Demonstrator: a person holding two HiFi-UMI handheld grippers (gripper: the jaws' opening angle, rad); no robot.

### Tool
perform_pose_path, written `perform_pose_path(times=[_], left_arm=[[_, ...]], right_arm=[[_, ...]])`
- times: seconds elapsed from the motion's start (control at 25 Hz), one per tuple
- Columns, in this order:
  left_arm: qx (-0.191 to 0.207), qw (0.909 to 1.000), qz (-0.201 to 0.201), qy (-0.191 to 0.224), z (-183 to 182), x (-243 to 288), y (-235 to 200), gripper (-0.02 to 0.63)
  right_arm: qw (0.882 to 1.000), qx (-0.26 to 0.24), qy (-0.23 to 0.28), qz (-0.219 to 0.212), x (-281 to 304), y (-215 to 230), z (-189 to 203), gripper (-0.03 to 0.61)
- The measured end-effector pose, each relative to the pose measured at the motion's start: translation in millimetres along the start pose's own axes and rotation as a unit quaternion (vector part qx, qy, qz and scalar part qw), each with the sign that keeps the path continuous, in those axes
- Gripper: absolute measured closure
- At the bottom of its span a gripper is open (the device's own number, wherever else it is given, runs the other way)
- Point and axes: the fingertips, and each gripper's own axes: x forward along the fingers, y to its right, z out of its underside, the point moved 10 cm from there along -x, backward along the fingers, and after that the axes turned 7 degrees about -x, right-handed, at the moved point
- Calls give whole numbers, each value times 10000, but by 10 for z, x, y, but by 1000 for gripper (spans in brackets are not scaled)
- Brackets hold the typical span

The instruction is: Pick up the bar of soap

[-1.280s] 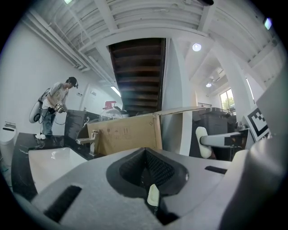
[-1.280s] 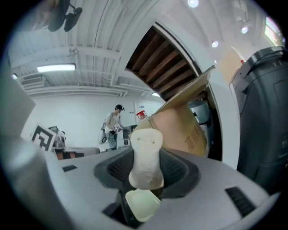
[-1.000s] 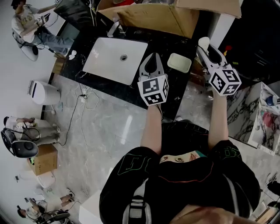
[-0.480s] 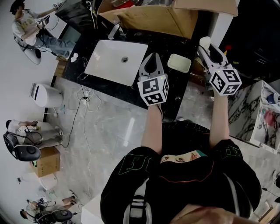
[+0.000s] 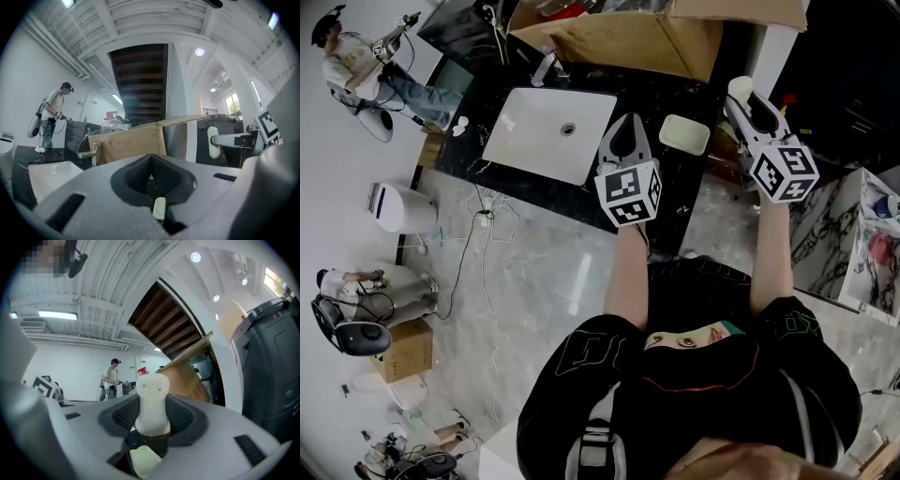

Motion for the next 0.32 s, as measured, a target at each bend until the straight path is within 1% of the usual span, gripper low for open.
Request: perform_pose_path(times=[0.32], left_arm=[[10,10000,6,-5,26,-31,9,606]], right_arm=[[10000,-58,23,-2,-24,-13,8,396]])
